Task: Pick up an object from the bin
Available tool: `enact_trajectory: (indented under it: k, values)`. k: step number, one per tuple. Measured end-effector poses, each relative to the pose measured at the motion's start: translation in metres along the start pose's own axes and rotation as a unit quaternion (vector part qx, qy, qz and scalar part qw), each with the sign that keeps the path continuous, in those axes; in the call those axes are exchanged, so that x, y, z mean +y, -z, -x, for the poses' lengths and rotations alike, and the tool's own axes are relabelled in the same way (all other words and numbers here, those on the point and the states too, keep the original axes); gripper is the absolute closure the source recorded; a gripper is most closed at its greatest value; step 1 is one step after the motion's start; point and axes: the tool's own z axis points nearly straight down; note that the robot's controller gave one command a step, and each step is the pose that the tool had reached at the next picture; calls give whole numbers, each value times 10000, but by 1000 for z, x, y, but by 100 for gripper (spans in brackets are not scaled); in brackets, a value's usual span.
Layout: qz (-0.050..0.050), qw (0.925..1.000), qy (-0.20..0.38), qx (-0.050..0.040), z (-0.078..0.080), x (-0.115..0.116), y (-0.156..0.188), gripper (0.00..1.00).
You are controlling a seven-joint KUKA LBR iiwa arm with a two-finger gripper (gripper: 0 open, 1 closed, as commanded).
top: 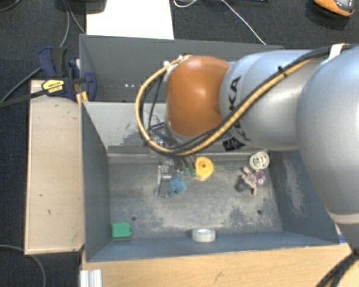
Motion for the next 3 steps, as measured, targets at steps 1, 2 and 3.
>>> enact_trajectory:
  k: [1, 2, 3]
  values:
    - [8, 10000, -28, -39, 2, -1, 5, 0]
    - [-8, 9999, -139, 12, -22, -61, -16, 0]
    - [10, 10000, -22, -43, -44, -72, -26, 0]
